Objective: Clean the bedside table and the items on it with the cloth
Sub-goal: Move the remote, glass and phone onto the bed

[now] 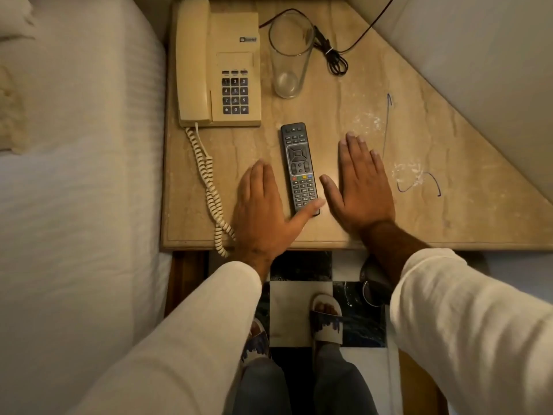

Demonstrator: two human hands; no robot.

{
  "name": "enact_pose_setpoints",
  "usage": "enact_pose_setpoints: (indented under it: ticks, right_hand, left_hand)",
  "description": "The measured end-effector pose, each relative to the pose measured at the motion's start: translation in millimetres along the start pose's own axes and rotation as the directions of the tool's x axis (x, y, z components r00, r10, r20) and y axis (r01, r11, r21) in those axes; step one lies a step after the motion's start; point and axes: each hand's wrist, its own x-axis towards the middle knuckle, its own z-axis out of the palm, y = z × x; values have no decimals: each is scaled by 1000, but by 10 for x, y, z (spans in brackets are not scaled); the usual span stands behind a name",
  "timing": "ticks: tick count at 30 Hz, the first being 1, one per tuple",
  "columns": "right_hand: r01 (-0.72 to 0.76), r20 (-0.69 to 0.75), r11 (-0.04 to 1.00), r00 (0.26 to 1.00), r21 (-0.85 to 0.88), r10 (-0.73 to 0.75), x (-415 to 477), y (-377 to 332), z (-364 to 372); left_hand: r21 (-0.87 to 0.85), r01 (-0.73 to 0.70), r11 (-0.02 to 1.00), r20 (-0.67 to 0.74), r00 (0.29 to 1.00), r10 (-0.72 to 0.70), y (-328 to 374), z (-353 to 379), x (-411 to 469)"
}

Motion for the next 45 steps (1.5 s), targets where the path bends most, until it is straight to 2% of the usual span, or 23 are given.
enact_pose_setpoints:
  ticks: [3, 8, 10, 13, 15, 17, 19, 22, 25, 27, 30, 33, 35, 37, 39, 40, 43, 45]
  right_hand:
    - [-2, 0, 1000, 1000, -1, 2, -5, 1, 10]
    - [-5, -6, 1000, 1000, 21, 5, -6, 10, 0]
    - [-6, -13, 1000, 1000, 22, 7, -17, 45, -6]
    - [4, -30, 1000, 1000, 19, -4, -6, 45, 6]
    - [8, -45, 999, 999, 31, -7, 12, 21, 29]
    - [3, -61, 1000, 998, 29, -1, 11, 30, 37]
    - [9, -63, 999, 998, 34, -7, 32, 8, 36]
    - [5, -59, 999, 998, 42, -3, 41, -7, 38]
    - [4, -54, 999, 999, 42, -1, 43, 4, 39]
    - [10, -55, 999, 998, 39, -7, 44, 12, 44]
    - [9, -47, 999, 999, 34, -7, 46, -2, 50]
    - [1, -42, 999, 999, 32, 1, 52, -13, 40]
    - [-4, -40, 1000, 999, 25, 5, 45, -7, 44]
    - [0, -40, 1000, 999, 22, 1, 38, 1, 44]
    - [-1, -31, 1000, 1000, 16, 2, 41, 12, 40]
    - [-2, -28, 1000, 1000, 16, 2, 42, 11, 37]
    - [-9, -28, 1000, 1000, 24, 10, 40, -1, 37]
    - [-10, -28, 1000, 1000, 18, 10, 39, 21, 49]
  left_hand:
    - [-28, 93, 995, -108, 990, -95, 307, -45, 159]
    - [-4, 232, 973, -6, 973, -232, 712, -16, 370]
    - [33, 234, 972, 7, 972, -234, 772, 16, 384]
    - [108, 165, 980, 36, 985, -170, 704, -7, 346]
    - [75, 153, 985, -35, 988, -151, 506, -139, 323]
    - [-14, 175, 985, -199, 965, -174, 193, -409, 350]
    - [-96, 215, 972, -336, 912, -235, -292, -810, 465]
    - [-47, 364, 930, -460, 819, -343, -1193, -1459, 755]
    - [44, 520, 853, -468, 765, -442, -1900, -1940, 1021]
    - [145, 539, 830, -422, 792, -441, -2116, -2039, 1112]
    - [215, 494, 842, -341, 846, -409, -2214, -1990, 1181]
    - [193, 548, 814, -384, 805, -452, -2051, -1930, 1184]
    - [155, 474, 867, -451, 815, -365, -1731, -1858, 1119]
    - [-71, 199, 978, -480, 852, -208, -1237, -1686, 1072]
    - [-366, -51, 929, -416, 902, -115, -653, -1437, 1108]
    - [-469, -110, 876, -361, 929, -77, -369, -1313, 1153]
    - [-603, -62, 795, -188, 980, -67, 312, -1012, 1393]
    - [-599, -21, 800, -171, 980, -102, 544, -895, 1596]
